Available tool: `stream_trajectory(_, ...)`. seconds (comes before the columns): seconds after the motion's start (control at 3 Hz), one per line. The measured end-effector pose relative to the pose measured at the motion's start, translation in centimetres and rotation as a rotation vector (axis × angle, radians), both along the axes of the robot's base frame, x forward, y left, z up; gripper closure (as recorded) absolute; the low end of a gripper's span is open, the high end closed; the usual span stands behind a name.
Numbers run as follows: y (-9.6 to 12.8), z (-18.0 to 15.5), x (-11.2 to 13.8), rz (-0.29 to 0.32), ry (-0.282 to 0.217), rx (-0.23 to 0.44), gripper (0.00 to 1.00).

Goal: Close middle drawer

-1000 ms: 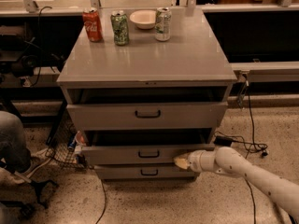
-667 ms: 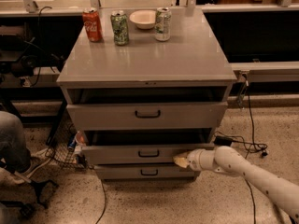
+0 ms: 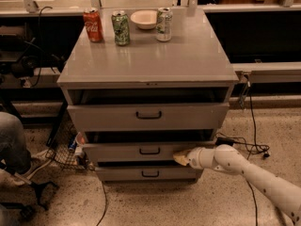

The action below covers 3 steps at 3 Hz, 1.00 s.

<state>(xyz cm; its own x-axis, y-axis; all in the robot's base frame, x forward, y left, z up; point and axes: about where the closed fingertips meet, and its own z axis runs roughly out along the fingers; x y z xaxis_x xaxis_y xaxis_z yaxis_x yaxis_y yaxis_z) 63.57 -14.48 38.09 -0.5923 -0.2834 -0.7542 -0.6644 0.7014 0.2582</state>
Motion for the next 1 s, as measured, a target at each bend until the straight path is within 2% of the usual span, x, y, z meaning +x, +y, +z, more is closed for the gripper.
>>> stream_trajectory(0.33,-1.1,0.3,-0.9,-0.024,0.000,-0.023,1.00)
stream_trajectory(0.67,-3.7,0.6,-3.3,-0.083,0.022,-0.058,1.00)
stream_trajectory(1.0,-7.6,1.2,-6.0,-0.152,0.051,-0.082,1.00)
